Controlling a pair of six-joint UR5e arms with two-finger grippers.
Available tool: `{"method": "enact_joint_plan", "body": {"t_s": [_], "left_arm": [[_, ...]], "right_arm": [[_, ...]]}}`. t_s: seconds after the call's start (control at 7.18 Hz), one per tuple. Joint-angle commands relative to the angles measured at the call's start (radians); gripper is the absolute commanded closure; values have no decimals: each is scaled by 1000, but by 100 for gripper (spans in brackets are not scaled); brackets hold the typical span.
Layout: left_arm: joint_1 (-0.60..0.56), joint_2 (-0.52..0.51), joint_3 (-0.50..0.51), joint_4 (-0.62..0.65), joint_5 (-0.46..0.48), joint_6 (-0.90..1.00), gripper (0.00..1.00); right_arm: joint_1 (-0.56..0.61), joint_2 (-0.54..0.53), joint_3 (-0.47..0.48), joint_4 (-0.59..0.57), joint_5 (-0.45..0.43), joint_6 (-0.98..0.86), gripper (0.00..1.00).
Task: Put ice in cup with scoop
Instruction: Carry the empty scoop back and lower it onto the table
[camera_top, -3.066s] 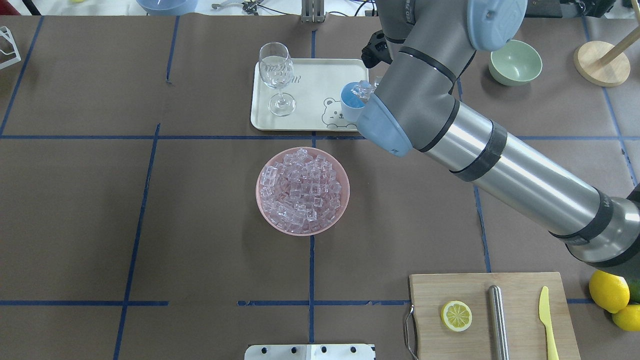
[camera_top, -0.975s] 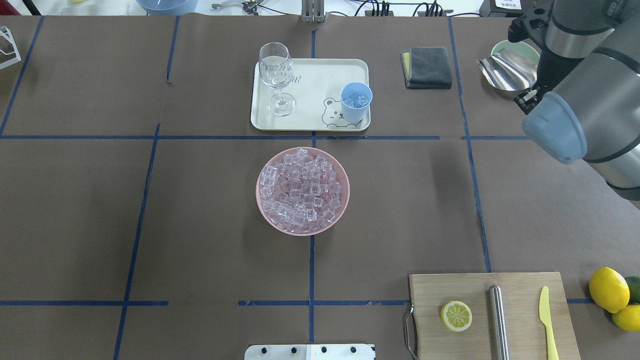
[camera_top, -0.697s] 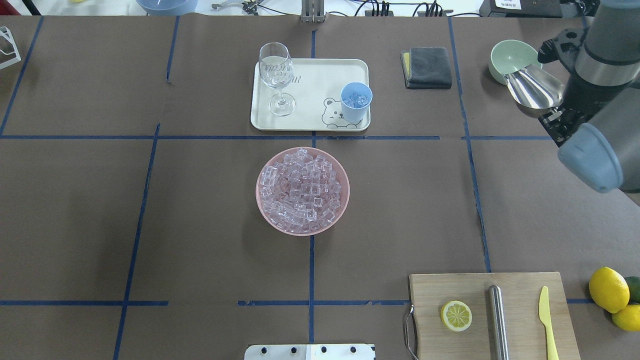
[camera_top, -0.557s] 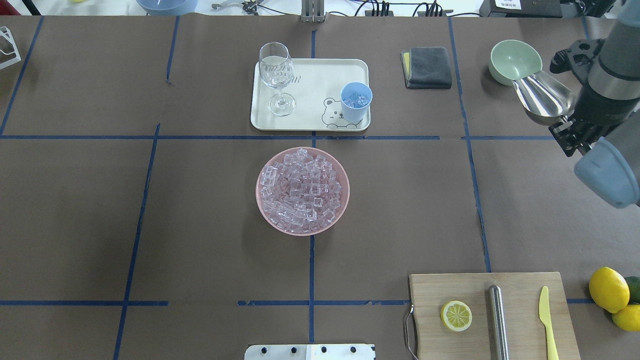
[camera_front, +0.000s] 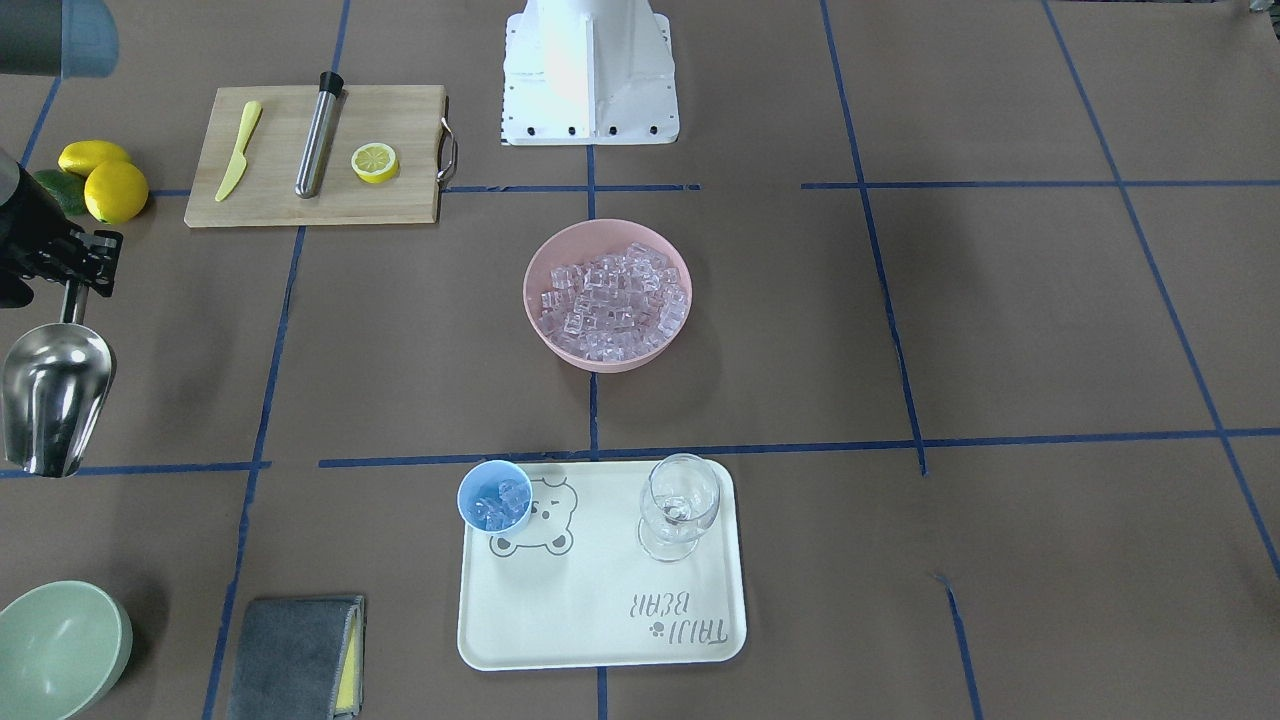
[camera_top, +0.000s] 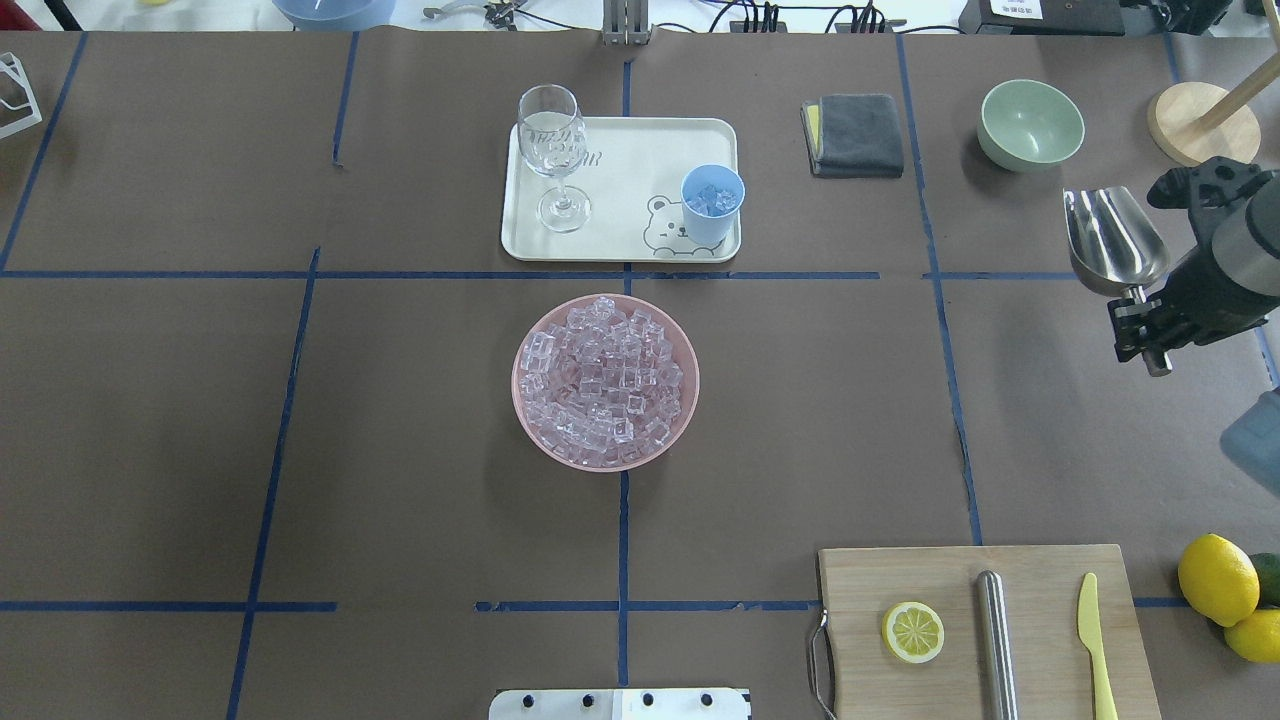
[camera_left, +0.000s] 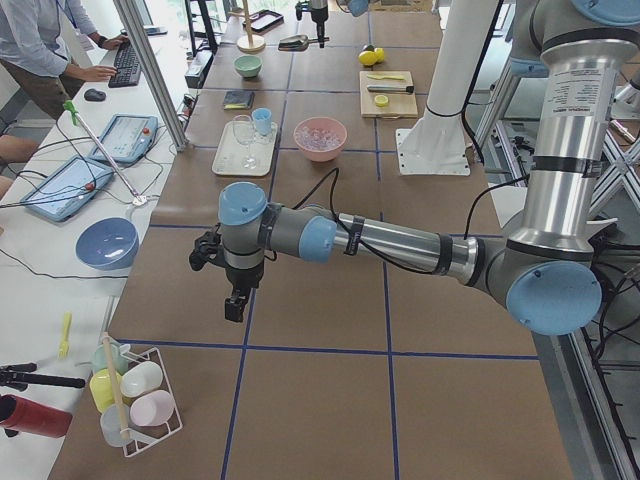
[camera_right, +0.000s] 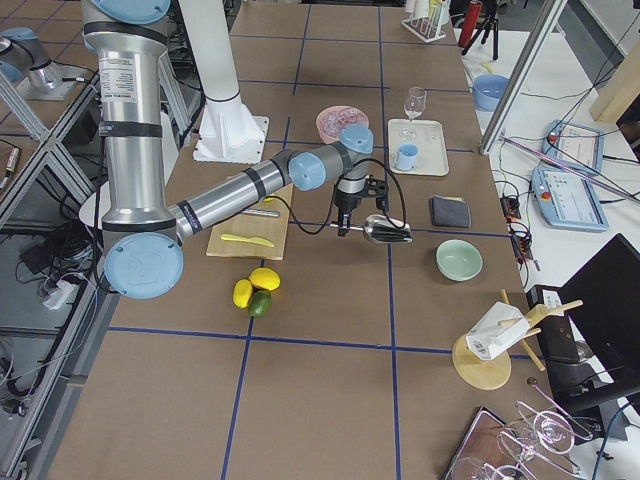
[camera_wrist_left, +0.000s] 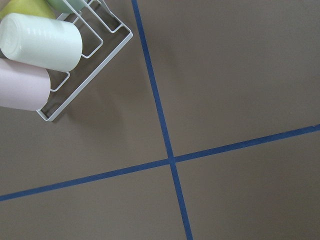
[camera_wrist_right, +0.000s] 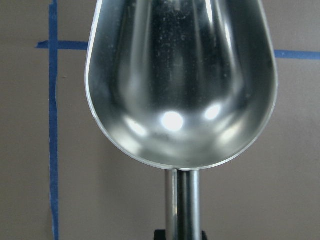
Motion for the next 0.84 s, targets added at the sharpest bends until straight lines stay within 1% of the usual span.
{"method": "enact_joint_plan", "body": {"t_s": [0.0, 0.14, 0.42, 0.7], "left_arm": [[0, -1, 0, 2, 1, 4, 0], [0, -2, -2, 2, 2, 4, 0], [0, -5, -5, 0, 2, 7, 0], [0, -11, -3, -1, 2, 7, 0]], "right_arm": [[-157, -18, 15, 65, -18, 223, 100], [-204, -26, 15, 65, -39, 258, 100], [-244, -40, 10, 65, -38, 275, 100], [-256, -49, 7, 63, -24, 269, 100]]}}
